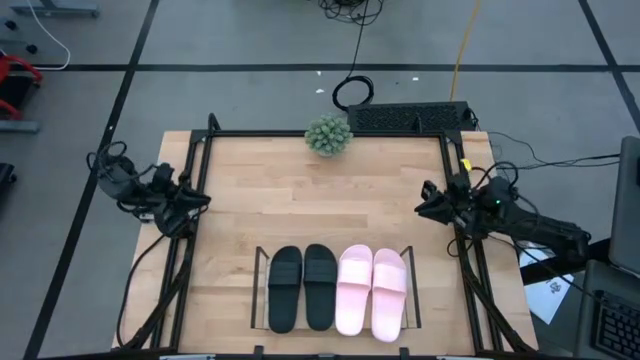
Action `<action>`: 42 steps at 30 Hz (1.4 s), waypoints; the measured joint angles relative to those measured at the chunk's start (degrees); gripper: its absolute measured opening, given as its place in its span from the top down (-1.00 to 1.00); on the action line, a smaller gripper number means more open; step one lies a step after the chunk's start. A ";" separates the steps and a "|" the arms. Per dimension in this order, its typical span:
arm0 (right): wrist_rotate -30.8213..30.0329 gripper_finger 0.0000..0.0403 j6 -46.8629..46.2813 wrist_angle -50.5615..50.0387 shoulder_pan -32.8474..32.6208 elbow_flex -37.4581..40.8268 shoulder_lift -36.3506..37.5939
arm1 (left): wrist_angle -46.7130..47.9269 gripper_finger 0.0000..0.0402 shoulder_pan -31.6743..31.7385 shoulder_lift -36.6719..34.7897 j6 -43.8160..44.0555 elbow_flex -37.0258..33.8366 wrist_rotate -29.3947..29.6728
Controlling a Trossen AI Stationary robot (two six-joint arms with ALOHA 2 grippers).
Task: Pick and place slides into the shelf
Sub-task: Return to Home Position
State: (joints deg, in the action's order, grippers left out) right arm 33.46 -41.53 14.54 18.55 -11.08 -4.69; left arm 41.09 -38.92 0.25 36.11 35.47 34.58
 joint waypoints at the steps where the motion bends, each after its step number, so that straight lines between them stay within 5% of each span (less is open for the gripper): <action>1: 0.88 0.72 -0.86 3.64 0.22 2.17 0.00 | -1.85 0.77 0.00 0.00 -0.94 -0.92 -0.06; 6: 4.59 0.72 -6.46 19.87 2.06 9.80 0.10 | -7.09 0.77 0.00 -0.02 -3.23 -5.02 -0.19; 13: 11.28 0.72 -8.62 24.57 5.83 9.58 0.22 | -9.35 0.77 0.00 -0.02 -5.73 -8.66 1.14; 27: 15.59 0.72 -12.82 24.58 9.38 9.76 0.15 | -30.19 0.77 0.73 -0.06 -9.41 -24.13 -0.30; 33: 16.35 0.72 -12.47 22.87 11.31 9.76 0.15 | -30.70 0.77 5.50 -0.07 -13.36 -24.47 -0.73; 42: 17.68 0.72 -10.06 19.20 12.56 9.80 0.13 | -29.66 0.77 19.64 -0.07 -17.32 -24.47 -11.69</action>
State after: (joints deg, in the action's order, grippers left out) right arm 51.14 -51.59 33.74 31.11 -1.28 -4.56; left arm 11.43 -19.28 0.19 18.80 11.00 22.88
